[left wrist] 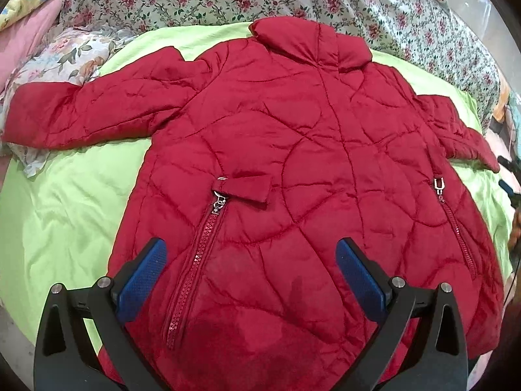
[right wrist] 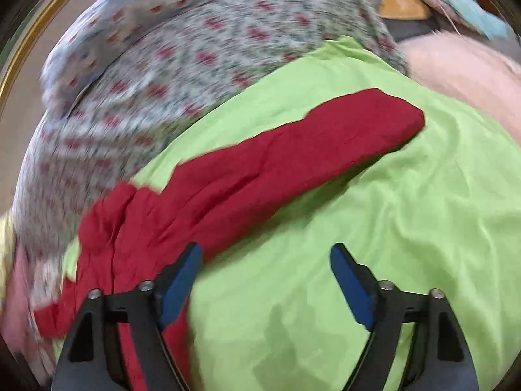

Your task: Fold large clothes

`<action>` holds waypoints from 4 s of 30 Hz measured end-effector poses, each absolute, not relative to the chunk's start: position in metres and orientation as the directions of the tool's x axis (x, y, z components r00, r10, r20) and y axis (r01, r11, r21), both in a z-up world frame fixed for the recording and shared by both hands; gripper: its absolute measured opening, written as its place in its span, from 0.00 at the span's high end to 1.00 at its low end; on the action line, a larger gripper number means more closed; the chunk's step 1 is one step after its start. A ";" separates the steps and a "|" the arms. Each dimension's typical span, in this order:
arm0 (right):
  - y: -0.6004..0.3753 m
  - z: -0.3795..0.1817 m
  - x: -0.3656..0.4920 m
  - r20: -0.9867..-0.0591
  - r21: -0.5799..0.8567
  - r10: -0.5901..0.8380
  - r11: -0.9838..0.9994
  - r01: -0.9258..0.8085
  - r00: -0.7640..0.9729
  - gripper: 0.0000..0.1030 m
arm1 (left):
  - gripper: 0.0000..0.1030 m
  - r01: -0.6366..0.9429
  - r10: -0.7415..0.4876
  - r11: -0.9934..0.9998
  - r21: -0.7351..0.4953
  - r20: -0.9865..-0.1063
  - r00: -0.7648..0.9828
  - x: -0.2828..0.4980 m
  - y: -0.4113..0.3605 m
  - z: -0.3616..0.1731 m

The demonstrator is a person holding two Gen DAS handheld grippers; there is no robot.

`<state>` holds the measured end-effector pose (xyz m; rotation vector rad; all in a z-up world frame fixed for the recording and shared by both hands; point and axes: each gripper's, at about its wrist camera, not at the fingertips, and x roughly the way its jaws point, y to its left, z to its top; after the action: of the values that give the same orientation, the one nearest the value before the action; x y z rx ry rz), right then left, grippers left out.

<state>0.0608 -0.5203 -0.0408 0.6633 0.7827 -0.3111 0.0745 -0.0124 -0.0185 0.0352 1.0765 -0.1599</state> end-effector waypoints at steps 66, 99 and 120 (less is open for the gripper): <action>-0.161 -0.056 0.241 -0.684 0.492 0.539 0.838 -0.235 0.491 0.92 | 0.00 0.081 -0.327 0.942 -0.326 -0.836 0.442 0.135 0.065 -0.021; -0.247 -0.029 0.189 -0.688 0.409 0.419 0.898 -0.160 0.593 0.60 | 0.88 0.202 -0.294 0.954 -0.221 -0.814 0.500 0.250 0.050 -0.043; -0.295 -0.094 0.219 -0.828 0.248 0.207 0.969 0.010 0.522 0.61 | 0.81 0.247 -0.224 0.963 -0.109 -0.835 0.504 0.231 0.008 -0.045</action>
<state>0.2190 -0.2947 -0.0942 0.2341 1.0179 0.1188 0.2313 0.0083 -0.0449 0.0252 1.0037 -0.2839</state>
